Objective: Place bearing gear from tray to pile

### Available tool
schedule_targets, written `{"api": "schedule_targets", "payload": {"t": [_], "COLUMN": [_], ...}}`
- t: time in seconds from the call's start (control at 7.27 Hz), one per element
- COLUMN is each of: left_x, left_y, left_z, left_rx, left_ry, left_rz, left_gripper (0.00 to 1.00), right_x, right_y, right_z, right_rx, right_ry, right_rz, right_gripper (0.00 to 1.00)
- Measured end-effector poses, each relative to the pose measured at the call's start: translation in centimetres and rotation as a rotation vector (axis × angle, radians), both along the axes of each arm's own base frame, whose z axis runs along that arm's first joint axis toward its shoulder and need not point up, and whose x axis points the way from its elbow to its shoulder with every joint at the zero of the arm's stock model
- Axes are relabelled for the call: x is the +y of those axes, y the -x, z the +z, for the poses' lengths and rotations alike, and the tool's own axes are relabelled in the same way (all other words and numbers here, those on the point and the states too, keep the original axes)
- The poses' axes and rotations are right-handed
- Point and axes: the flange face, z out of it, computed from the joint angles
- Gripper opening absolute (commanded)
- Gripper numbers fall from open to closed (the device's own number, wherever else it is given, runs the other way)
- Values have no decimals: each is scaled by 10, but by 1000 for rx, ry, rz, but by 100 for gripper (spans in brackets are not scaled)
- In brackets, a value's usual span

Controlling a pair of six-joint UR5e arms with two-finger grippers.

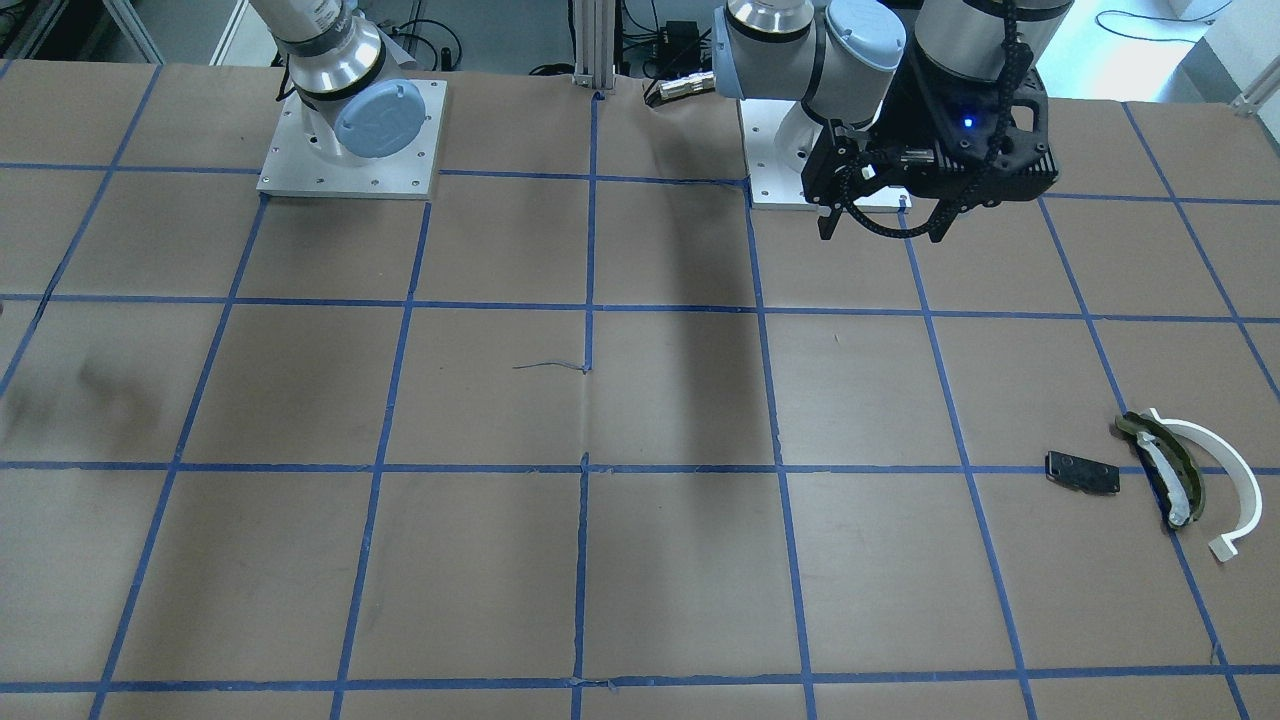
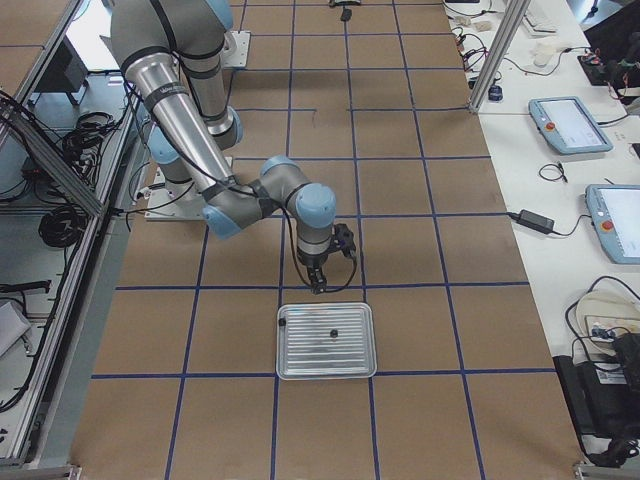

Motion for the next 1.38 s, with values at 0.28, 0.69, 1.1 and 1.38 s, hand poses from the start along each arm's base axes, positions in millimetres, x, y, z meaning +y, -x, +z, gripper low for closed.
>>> {"api": "schedule_targets", "payload": {"t": [0.28,0.69,1.1,1.38], "left_x": [1,2,1,1], "left_y": [1,2,2,2], "left_z": [1,3,2,2], "left_rx": [1,2,2,2], "left_ry": [3,7,15,18], "left_rz": [1,3,6,7], "left_gripper": [100,100,100,100], "right_x": [32,45,49,51], "right_y": [46,67,75,75], "right_z": [-35,-58,-67,-68], "right_rx": [-27,-52,-29,-32], "right_ry": [31,58,64,55], "right_rz": [18,56,62,62], "right_gripper": [83,74,74,57]}}
